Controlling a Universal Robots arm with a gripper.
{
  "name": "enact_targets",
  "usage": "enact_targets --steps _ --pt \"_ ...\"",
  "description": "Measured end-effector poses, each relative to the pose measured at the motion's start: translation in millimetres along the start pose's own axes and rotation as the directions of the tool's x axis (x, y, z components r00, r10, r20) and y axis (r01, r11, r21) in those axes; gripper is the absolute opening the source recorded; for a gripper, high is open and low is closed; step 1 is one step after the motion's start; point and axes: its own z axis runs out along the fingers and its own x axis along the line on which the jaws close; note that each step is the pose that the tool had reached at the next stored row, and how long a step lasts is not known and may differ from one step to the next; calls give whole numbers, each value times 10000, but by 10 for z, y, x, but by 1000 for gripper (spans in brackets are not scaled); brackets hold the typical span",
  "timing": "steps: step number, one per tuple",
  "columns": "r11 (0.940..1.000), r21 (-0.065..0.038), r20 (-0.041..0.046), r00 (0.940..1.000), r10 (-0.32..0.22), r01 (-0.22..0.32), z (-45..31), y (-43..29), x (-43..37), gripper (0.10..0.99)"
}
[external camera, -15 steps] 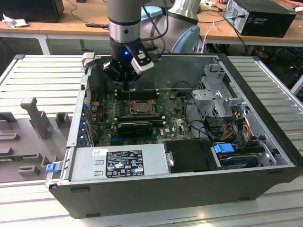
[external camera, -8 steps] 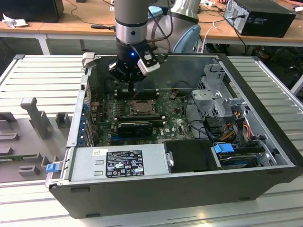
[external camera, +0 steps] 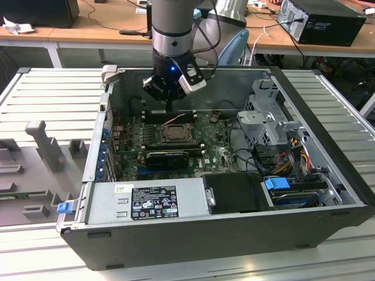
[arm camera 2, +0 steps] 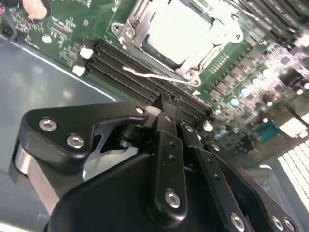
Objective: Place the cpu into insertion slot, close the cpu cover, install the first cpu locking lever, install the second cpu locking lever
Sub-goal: 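Install the first cpu locking lever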
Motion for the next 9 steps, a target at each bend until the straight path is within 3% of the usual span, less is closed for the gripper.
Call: enact_targets --steps 1,3,9 --pt "10000 17 -3 10000 0 0 55 -1 -59 106" --pt "10000 18 -2 10000 -3 3 130 4 -101 106" --pt "10000 19 -3 10000 -2 2 175 -1 -145 106"
